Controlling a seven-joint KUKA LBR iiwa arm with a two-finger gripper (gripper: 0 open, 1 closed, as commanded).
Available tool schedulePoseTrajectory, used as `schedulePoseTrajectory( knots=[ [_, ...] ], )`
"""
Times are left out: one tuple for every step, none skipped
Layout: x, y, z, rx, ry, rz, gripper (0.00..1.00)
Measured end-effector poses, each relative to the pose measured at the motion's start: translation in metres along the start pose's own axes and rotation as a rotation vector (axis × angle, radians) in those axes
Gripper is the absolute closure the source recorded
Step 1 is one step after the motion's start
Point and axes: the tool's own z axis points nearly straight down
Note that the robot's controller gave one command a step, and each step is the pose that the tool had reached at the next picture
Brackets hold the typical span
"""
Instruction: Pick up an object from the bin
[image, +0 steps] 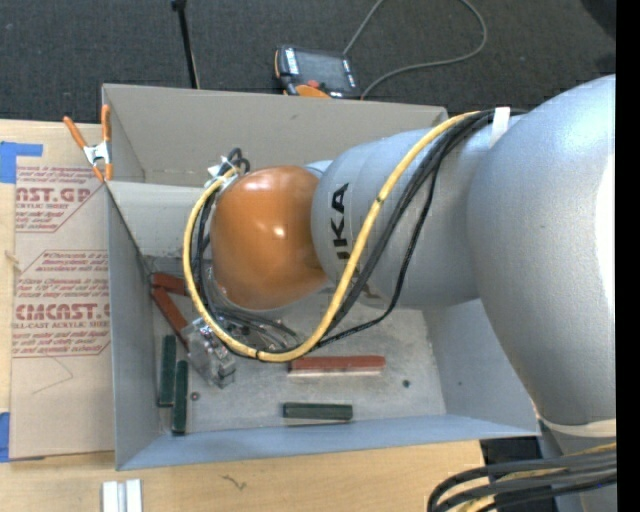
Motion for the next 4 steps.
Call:
schedulePoseTrajectory(
  knots=[
    [0.001,0.0,0.004,-0.001,0.005,0.0,0.0],
    [-0.022,-0.006,0.052,-0.002,0.007,-0.415,0.0],
    [-0.062,-0.021,0.085,-0.004,0.002,-1.115,0.0],
    [-0.062,-0.02,0.085,-0.006,0.001,-1.114,1.0]
  ],
)
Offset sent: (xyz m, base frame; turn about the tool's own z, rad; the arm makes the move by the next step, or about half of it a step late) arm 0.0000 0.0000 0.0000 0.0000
